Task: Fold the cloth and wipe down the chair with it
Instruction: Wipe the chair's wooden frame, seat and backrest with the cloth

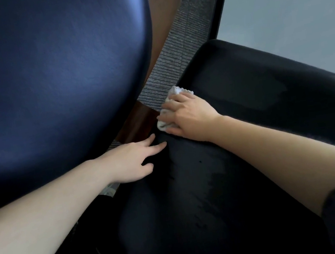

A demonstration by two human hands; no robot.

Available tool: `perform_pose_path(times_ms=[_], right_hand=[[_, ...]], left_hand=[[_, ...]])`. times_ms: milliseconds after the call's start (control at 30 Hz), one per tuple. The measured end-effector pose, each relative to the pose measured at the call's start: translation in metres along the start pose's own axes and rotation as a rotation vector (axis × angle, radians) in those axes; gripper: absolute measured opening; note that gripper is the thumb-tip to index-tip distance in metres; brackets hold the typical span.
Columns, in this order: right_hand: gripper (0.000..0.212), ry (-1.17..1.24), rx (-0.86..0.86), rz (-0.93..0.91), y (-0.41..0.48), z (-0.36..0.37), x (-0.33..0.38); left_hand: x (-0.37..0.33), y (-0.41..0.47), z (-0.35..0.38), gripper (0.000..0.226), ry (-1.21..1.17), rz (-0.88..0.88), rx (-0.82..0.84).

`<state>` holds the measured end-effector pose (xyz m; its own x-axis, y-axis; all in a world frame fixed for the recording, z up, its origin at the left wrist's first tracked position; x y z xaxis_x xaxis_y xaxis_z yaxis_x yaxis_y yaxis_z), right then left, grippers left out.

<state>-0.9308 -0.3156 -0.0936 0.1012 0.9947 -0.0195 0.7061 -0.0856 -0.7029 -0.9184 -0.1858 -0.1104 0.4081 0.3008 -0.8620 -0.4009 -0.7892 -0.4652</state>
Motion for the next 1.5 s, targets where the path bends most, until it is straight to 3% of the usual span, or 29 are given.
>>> perform_pose_path(times_ms=[133, 233, 433, 567, 733, 800, 900, 933, 1067, 1167, 1267, 1433, 1500], right_hand=[[0.05, -0.154, 0.143, -0.052, -0.002, 0.003, 0.001], [0.047, -0.18, 0.175, -0.064, -0.002, 0.007, 0.002], [0.037, -0.13, 0.011, 0.086, 0.002, -0.017, -0.037], [0.026, -0.097, -0.07, -0.082, -0.039, -0.017, -0.016], [0.028, -0.154, -0.149, 0.195, -0.024, -0.049, -0.089], [0.023, -0.219, -0.119, 0.036, -0.034, -0.033, -0.058], [0.028, -0.107, -0.04, -0.168, -0.077, -0.009, -0.009], [0.028, -0.118, -0.06, -0.136, -0.078, -0.016, -0.017], [0.03, -0.155, -0.186, 0.268, -0.054, -0.056, -0.102], [0.029, -0.222, -0.108, 0.112, -0.078, -0.034, -0.046], [0.029, -0.054, -0.029, -0.04, -0.11, -0.023, -0.003], [0.037, -0.144, -0.188, 0.357, -0.087, -0.083, -0.126], [0.04, -0.16, -0.175, 0.332, -0.095, -0.086, -0.119]], left_hand=[[0.001, 0.001, 0.002, 0.069, -0.012, 0.0, -0.003], [0.001, 0.001, 0.003, 0.07, -0.017, -0.003, -0.007], [-0.003, 0.0, 0.004, 0.069, -0.051, 0.009, -0.027], [-0.009, -0.003, 0.004, 0.07, -0.088, 0.029, -0.051], [-0.019, -0.003, 0.009, 0.072, -0.081, 0.08, -0.056], [-0.023, -0.001, 0.008, 0.072, -0.068, 0.097, -0.065], [-0.03, -0.002, 0.005, 0.07, -0.05, 0.096, -0.062], [-0.032, -0.003, 0.005, 0.07, -0.049, 0.093, -0.059], [-0.037, -0.003, 0.009, 0.07, -0.04, 0.099, -0.039], [-0.037, -0.002, 0.009, 0.069, -0.023, 0.086, -0.036], [-0.04, -0.002, 0.009, 0.07, -0.016, 0.081, -0.033], [-0.049, -0.005, 0.01, 0.07, 0.001, 0.11, -0.007], [-0.052, -0.006, 0.01, 0.071, 0.016, 0.12, 0.004]])
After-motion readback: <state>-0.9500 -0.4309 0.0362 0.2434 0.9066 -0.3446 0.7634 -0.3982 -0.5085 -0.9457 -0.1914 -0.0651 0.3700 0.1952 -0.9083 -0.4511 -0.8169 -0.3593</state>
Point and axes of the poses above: each hand's wrist, its own y-axis towards the middle knuckle, its own z-axis out of the palm, x = y × z, the point moved 8 cm from there along y, towards the middle knuckle, and after that the axes turned 9 degrees about z, right-handed, at the moved point
